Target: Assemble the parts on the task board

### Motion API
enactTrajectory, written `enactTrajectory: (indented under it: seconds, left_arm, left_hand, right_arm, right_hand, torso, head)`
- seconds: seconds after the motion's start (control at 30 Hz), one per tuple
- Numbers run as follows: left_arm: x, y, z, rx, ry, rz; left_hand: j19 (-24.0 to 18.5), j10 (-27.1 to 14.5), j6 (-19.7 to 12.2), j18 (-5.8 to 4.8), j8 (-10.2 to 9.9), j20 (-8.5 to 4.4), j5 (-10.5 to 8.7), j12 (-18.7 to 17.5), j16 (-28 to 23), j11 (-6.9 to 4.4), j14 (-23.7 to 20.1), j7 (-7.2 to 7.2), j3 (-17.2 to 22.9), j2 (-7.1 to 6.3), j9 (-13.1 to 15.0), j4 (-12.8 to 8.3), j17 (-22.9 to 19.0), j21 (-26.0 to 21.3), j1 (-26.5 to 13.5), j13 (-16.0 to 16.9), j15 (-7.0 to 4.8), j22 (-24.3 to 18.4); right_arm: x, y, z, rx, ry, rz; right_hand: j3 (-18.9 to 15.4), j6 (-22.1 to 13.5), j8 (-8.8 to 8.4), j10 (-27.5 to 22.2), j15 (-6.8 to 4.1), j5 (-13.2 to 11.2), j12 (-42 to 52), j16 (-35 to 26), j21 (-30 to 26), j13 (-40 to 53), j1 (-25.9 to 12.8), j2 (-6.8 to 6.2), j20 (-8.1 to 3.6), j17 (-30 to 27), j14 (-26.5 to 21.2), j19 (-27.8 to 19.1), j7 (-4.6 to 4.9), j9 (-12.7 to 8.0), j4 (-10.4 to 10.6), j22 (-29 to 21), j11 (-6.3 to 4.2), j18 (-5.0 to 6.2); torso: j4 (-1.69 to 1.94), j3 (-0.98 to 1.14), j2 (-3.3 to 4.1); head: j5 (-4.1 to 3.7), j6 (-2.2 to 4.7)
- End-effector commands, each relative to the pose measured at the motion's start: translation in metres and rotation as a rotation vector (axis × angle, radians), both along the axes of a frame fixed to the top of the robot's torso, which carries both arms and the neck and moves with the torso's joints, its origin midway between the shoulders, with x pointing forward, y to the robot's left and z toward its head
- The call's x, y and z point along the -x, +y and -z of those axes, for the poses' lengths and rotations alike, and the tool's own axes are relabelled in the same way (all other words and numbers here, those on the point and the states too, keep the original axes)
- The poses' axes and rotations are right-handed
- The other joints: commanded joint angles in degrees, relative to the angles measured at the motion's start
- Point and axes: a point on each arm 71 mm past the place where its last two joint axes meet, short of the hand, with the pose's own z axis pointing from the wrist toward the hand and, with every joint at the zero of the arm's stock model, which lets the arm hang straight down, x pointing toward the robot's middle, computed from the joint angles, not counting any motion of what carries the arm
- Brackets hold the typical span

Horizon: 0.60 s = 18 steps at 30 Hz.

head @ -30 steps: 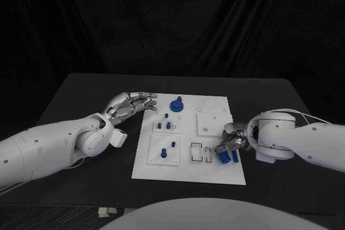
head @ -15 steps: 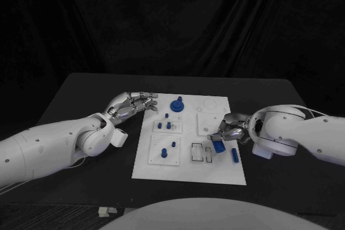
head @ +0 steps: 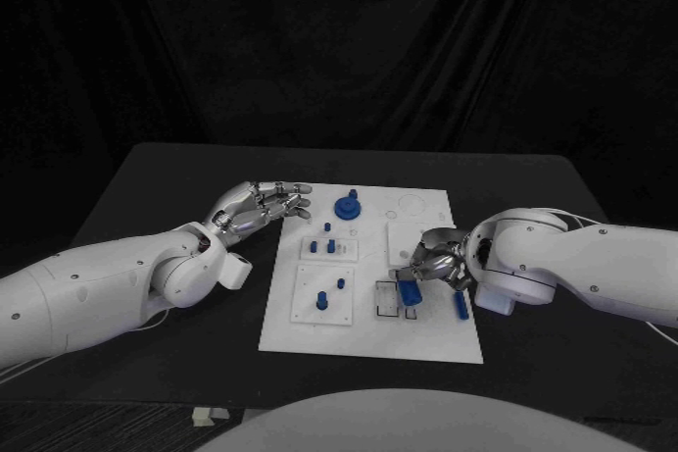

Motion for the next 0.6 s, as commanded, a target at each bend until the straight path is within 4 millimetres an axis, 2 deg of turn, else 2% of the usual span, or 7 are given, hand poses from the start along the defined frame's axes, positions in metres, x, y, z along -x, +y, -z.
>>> enactTrajectory:
  seconds: [0.03, 0.4, 0.53, 0.6]
  left_arm:
    - [0.001, -0.002, 0.000, 0.017, 0.004, 0.013]
    - [0.000, -0.002, 0.000, 0.015, 0.007, 0.013]
    - [0.000, -0.002, 0.000, 0.014, 0.009, 0.014]
    - [0.000, -0.002, 0.000, 0.014, 0.009, 0.015]
  left_hand:
    - [-0.3, 0.0, 0.0, -0.67, -0.1, 0.05, 0.02, -0.2, -0.3, 0.35, -0.2, 0.33, 0.3, 0.00, -0.1, -0.1, 0.0, 0.1, 0.1, 0.1, 0.21, -0.1]
    - [-0.3, 0.0, 0.0, -0.69, -0.1, 0.06, 0.02, -0.2, -0.3, 0.39, -0.2, 0.35, 0.4, 0.01, -0.1, -0.1, 0.0, 0.1, 0.1, 0.1, 0.23, -0.1]
    - [-0.3, 0.0, 0.0, -0.70, -0.1, 0.06, 0.03, -0.2, -0.3, 0.43, -0.1, 0.37, 0.4, 0.02, -0.1, -0.1, 0.0, 0.1, 0.1, 0.1, 0.25, -0.1]
    - [-0.3, 0.0, 0.0, -0.70, -0.1, 0.06, 0.03, -0.2, -0.3, 0.43, -0.1, 0.37, 0.4, 0.02, -0.1, -0.1, 0.0, 0.1, 0.1, 0.1, 0.25, -0.1]
  right_arm:
    - [0.002, 0.000, 0.006, 0.025, 0.026, 0.011]
    - [0.003, 0.009, 0.014, 0.030, 0.043, -0.009]
    - [0.003, 0.012, 0.015, 0.032, 0.048, -0.018]
    - [0.003, 0.013, 0.015, 0.033, 0.050, -0.021]
  right_hand:
    - [6.0, -1.1, -0.34, 6.0, 0.60, -3.7, 0.3, -0.4, -1.3, 15.1, -1.2, 0.14, 0.25, 4.2, 3.8, -0.7, 0.24, 0.3, -6.6, 8.9, 0.76, 0.71]
    - [4.9, -1.8, -0.28, 6.0, 0.90, -9.2, 0.3, -0.9, -3.1, 15.1, -2.3, 0.84, 0.61, 3.6, 3.7, -1.1, 0.57, 0.6, -6.0, 8.3, 1.09, 1.01]
    - [4.7, -1.9, -0.31, 6.0, 0.93, -10.2, 0.3, -1.0, -3.5, 15.1, -2.4, 0.96, 0.64, 3.4, 3.7, -1.1, 0.61, 0.6, -6.0, 8.2, 1.13, 1.07]
    - [4.3, -2.0, -0.33, 6.0, 0.97, -11.8, 0.3, -1.1, -3.8, 15.1, -2.6, 1.16, 0.69, 3.2, 3.6, -1.2, 0.66, 0.6, -5.8, 8.1, 1.18, 1.11]
  torso:
    - [0.07, 0.08, 0.03]
    - [-0.02, 0.13, -0.06]
    - [0.03, 0.10, -0.11]
    - [0.00, 0.11, -0.12]
  head:
    - [0.07, -0.01]
    - [0.29, -0.01]
    - [0.33, -0.01]
    - [0.34, -0.01]
